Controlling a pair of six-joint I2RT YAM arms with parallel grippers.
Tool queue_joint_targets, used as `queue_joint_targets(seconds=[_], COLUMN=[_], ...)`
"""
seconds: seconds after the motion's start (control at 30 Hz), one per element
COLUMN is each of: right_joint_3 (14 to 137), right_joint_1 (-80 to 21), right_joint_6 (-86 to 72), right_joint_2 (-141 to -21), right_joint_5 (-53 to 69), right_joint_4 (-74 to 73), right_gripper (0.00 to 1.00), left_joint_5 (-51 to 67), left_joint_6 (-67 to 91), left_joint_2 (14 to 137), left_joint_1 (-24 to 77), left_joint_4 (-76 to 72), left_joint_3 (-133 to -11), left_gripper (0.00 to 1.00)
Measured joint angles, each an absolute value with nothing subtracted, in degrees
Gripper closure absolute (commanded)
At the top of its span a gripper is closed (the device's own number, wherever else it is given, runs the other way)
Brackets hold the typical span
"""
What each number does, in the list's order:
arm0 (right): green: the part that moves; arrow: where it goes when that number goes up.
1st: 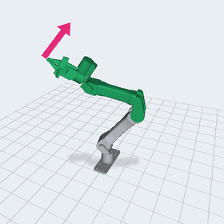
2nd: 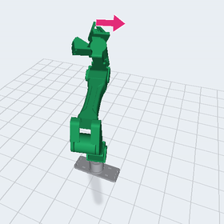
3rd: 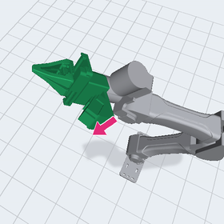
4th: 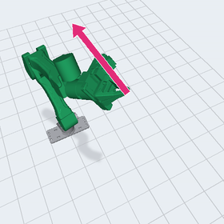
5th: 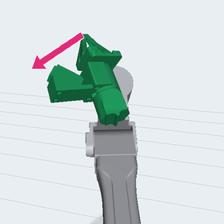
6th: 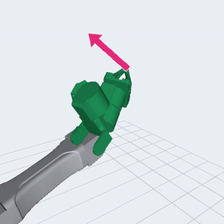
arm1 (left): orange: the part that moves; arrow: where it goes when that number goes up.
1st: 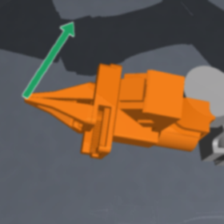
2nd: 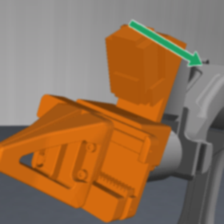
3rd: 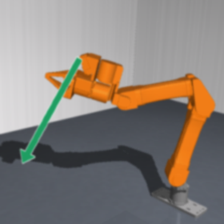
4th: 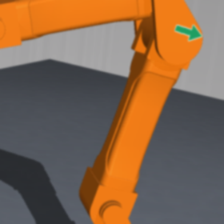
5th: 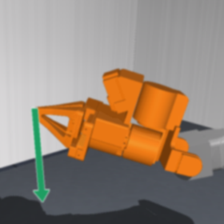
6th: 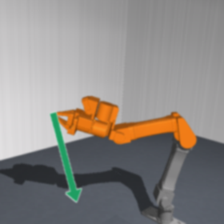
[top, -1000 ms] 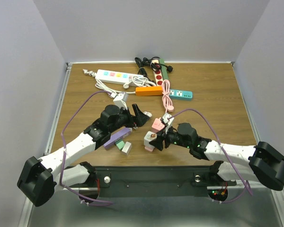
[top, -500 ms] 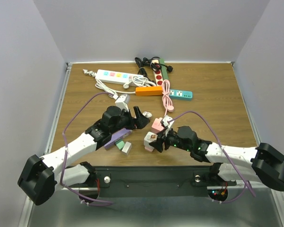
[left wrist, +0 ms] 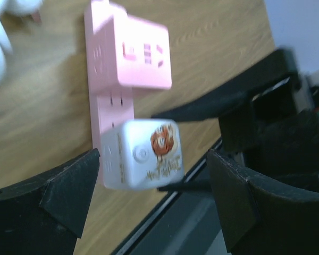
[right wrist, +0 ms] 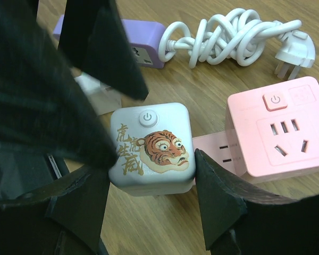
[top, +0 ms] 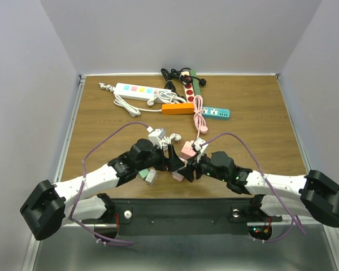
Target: Insert the plug
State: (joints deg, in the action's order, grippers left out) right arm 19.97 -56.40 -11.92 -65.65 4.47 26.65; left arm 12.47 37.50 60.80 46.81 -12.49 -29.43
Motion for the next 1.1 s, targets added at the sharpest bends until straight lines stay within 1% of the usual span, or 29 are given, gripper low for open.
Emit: queue_joint_targets(seconds=[0.13, 0.53, 0.63, 0.77, 0.83, 0.87, 1.03, 1.1], right_joint_3=[19.99, 19.99, 19.99, 20.1, 20.29, 20.43, 20.67, 20.82], right_joint_1=[-56.71, -57.67, -58.02, -58.54, -58.76, -58.92, -59.37, -59.7], right_joint_6=[-12.64, -14.61, -14.96, -15.05, -15.18, -15.25, -16.19, -16.53], right_joint_2=[-65.63, -64.18, -64.14, -64.34, -64.66, -64.84, -65.04, -65.1], right_joint_5=[3.66, 1.45, 0.82, -0.08, -0.45, -0.75, -1.76, -2.42], right_joint_4=[26.41, 24.21, 24.12, 24.14, 24.21, 24.18, 23.94, 23.68], right_gripper=[0.99, 0.99, 0.99, 0.99, 0.99, 0.99, 0.99, 0.99], left_joint_5=[11.05, 5.45, 5.04, 4.8, 4.6, 4.51, 4.12, 3.86], left_joint_6=[40.21, 44.47, 44.93, 45.19, 45.23, 45.12, 45.28, 45.28], left_joint_2=[60.69, 56.9, 57.12, 58.46, 59.2, 59.66, 60.42, 60.45], left_joint_1=[49.82, 52.42, 52.4, 52.42, 52.42, 52.42, 52.38, 52.34], left_joint_4=[-12.6, -12.62, -12.58, -12.6, -12.58, -12.6, -13.5, -13.72], left_joint_3=[-27.27, -25.71, -25.71, -25.54, -25.3, -25.19, -25.08, -24.99], left_gripper=[0.11, 0.15, 0.21, 0.33, 0.37, 0.42, 0.51, 0.57])
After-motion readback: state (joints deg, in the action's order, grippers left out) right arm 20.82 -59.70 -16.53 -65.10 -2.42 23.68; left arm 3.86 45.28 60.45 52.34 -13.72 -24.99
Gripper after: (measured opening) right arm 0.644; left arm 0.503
